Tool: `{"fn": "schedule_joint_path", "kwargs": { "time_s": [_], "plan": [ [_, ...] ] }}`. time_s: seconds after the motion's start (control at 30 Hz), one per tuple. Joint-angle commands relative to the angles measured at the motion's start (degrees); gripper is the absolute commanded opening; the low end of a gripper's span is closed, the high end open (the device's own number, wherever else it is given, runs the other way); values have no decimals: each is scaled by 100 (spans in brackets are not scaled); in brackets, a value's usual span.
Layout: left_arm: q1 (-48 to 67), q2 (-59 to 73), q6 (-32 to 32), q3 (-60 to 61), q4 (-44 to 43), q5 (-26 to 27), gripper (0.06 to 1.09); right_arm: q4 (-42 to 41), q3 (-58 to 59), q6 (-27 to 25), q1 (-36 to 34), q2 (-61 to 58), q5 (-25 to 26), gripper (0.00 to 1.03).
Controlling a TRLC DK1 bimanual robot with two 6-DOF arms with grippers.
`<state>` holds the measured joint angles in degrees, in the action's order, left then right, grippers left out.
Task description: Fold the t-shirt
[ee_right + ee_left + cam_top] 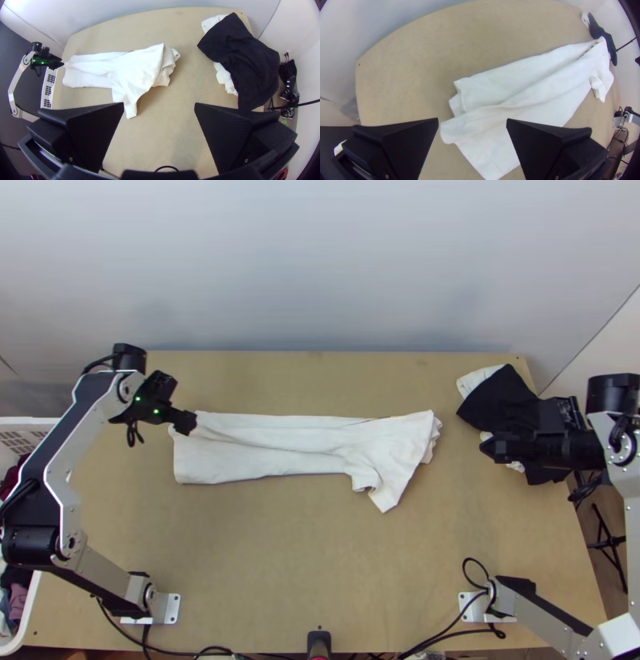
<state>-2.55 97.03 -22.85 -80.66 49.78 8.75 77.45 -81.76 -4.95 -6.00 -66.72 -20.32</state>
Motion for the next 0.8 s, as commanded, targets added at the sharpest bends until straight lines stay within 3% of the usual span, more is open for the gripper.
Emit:
{"fn": "schedule_joint_path", "kwargs": {
  "time_s": [0.0,0.53,0.77],
  "plan": [
    [202,35,141,-178,234,12,105,-107,107,-59,178,-87,1,98],
    [756,316,545,-433,419,4,105,-204,142,-270,433,-148,124,98],
    [712,334,545,-494,515,4,105,-292,476,-278,908,-69,124,96]
  ]
}}
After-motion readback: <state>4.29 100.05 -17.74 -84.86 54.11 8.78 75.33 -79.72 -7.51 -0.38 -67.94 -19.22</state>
